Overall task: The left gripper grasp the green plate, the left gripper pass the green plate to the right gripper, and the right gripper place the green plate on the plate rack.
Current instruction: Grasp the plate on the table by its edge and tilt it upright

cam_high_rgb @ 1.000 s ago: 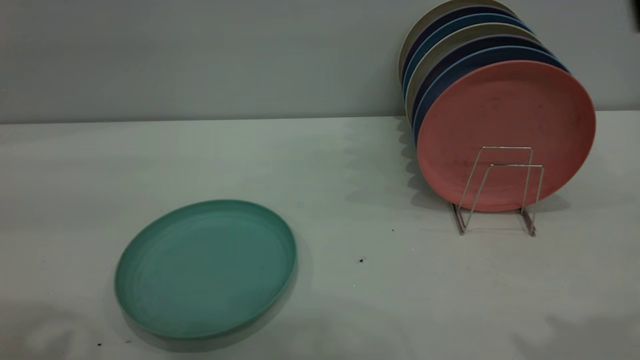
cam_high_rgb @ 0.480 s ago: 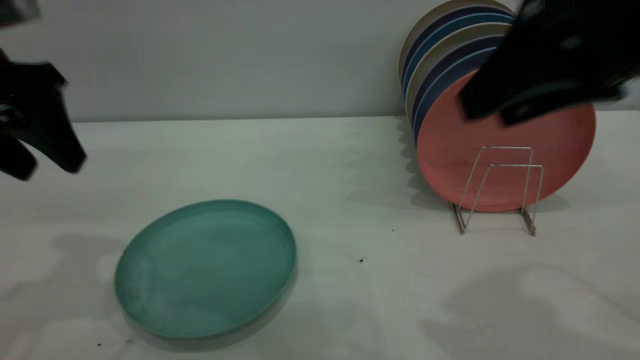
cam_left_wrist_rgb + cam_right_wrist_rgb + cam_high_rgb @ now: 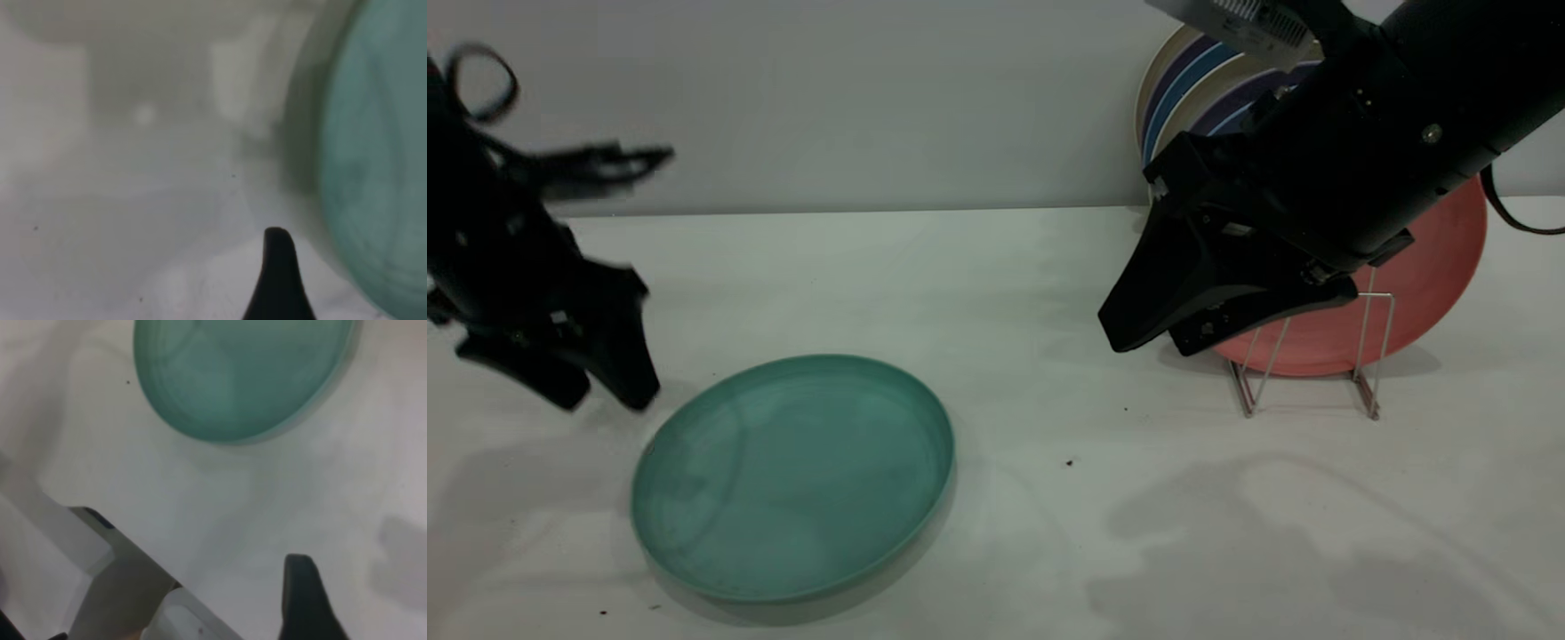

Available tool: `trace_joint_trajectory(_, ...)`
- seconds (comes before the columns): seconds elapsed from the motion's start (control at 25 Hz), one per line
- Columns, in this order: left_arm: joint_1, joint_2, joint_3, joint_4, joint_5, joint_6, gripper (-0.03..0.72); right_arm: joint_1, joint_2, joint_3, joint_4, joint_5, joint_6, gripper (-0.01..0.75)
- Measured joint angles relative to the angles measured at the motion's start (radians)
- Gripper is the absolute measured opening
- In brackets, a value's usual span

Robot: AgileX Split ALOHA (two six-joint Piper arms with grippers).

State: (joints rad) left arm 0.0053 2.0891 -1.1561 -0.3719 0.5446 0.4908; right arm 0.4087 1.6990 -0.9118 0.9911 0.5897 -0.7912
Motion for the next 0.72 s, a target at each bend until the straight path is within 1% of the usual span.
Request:
trace_joint_trajectory(0.16, 0.000, 0.069, -0.001, -0.062, -0.035, 0.010, 0.591, 0.000, 0.000, 0.000, 0.005, -0.002, 0.000, 0.455)
trace_joint_trajectory(0.44, 0.000, 0.135, -0.004, -0.174, -0.044, 0.064, 0.586, 0.000, 0.000, -0.001, 0.007, -0.011, 0.000, 0.455)
trace_joint_trajectory(0.6, 0.000, 0.157, -0.007, -0.208, -0.057, 0.068, 0.540, 0.000, 0.000, -0.001, 0.007, -0.023, 0.000, 0.455)
trace_joint_trajectory(0.72, 0.000, 0.171, -0.008, -0.217, -0.063, 0.072, 0.484, 0.000, 0.000, -0.001, 0.007, -0.023, 0.000, 0.455)
